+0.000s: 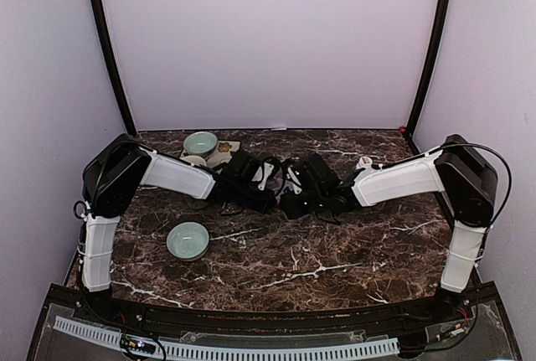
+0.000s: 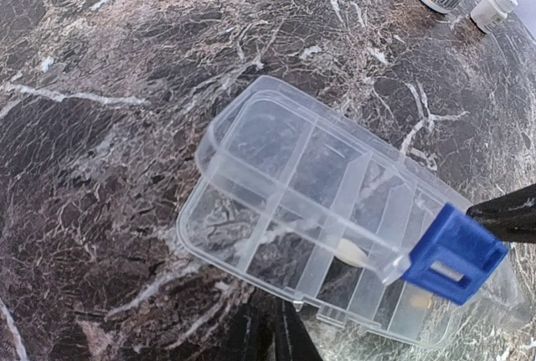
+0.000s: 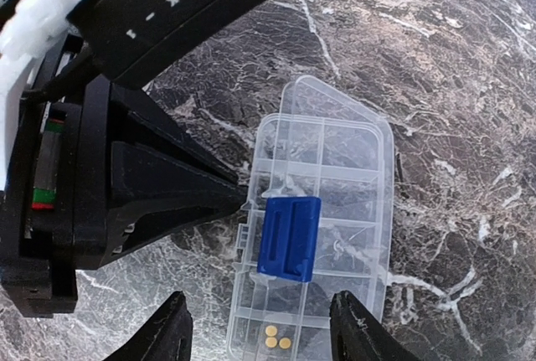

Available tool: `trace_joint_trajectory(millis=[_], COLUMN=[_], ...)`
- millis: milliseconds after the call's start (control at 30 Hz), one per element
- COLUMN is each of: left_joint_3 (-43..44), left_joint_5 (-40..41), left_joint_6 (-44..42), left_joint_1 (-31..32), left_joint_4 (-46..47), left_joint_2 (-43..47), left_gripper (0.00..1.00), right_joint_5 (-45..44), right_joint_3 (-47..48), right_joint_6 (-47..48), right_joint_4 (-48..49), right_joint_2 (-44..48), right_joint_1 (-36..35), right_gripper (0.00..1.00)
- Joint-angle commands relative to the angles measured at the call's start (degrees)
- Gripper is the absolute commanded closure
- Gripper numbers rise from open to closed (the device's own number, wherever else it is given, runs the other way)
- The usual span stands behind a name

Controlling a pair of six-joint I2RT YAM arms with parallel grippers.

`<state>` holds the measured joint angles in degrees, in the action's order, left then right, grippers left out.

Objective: Sort the pills into containers
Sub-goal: Close the lid of the pill container on the pill container.

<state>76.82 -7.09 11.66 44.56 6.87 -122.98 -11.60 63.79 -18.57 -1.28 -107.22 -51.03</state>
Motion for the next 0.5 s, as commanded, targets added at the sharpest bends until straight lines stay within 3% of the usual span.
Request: trace_joint_trajectory(millis=[0, 467], left_joint_3=[-0.87, -2.26], left_joint_5=[-0.98, -0.77], left_joint_6=[0.06, 0.20], left_joint_1=[0.36, 0.36], left_joint_4=[1.15, 1.63], left_joint_2=[3.44, 4.24], left_gripper=[0.91, 0.92], right_joint_5=[3.02, 7.70], right_joint_3=[-1.26, -4.45], right_joint_6=[-2.26, -7.25], right_joint_4=[3.17, 8.49], right_joint_2=[-0.96, -2.56], right_joint_1=[-0.87, -0.38], right_gripper=[0.43, 0.43])
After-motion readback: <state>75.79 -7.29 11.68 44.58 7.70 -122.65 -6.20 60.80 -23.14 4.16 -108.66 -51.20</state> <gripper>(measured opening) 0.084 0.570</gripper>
